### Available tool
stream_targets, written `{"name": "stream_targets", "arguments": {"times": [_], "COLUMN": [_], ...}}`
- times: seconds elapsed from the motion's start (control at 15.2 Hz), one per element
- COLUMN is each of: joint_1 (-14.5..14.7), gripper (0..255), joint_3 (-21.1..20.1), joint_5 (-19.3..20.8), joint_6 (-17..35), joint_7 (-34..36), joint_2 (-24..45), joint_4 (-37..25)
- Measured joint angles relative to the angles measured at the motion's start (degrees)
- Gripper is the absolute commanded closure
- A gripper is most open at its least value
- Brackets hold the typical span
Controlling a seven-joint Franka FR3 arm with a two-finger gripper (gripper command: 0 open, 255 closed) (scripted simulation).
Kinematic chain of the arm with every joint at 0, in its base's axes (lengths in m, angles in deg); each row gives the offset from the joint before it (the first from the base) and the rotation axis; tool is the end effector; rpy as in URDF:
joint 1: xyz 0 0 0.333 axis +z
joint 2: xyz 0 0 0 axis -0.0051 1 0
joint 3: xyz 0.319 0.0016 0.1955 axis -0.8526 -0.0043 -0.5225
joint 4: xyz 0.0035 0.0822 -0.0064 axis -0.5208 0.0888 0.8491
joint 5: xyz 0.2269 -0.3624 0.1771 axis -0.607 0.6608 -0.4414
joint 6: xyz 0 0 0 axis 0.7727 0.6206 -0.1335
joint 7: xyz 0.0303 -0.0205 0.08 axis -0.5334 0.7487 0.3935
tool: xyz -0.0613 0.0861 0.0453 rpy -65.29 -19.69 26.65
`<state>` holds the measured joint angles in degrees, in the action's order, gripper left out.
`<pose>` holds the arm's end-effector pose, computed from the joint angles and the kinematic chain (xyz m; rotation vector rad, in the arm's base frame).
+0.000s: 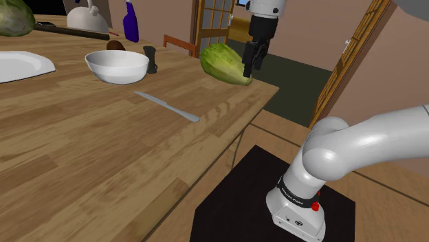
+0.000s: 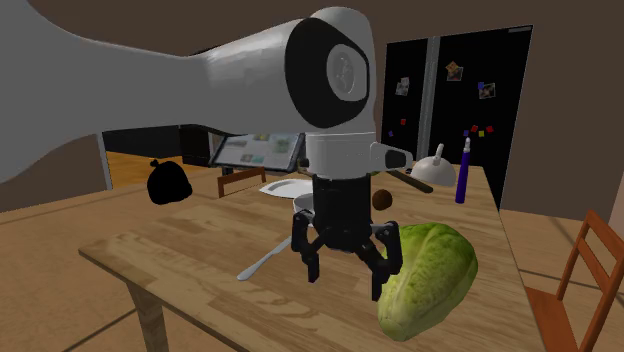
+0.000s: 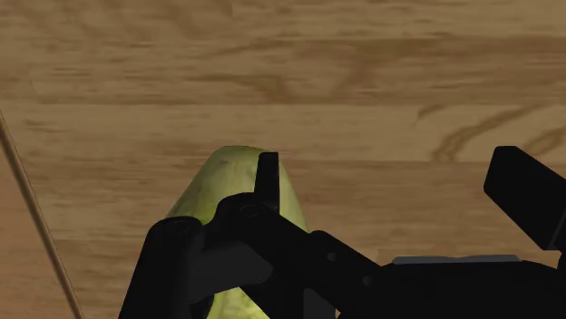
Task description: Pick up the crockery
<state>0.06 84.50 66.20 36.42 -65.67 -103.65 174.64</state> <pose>0.3298 -0.0035 0.6394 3.0722 0.1572 -0.0423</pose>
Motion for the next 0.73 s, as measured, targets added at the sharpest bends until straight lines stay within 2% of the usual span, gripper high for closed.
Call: {"name": "stream_targets", "arguments": {"times": [0.13, 0.73], "joint_1": [0.0, 0.6], "gripper": [0, 0], "joint_3": [-0.2, -4.1], "joint_5": [-0.4, -6.4], "joint_6": [0.5, 6.7], "joint_7": [0.5, 9.7], "joint_2": [0.9, 17.3], "joint_4": [-0.4, -11.1]}}
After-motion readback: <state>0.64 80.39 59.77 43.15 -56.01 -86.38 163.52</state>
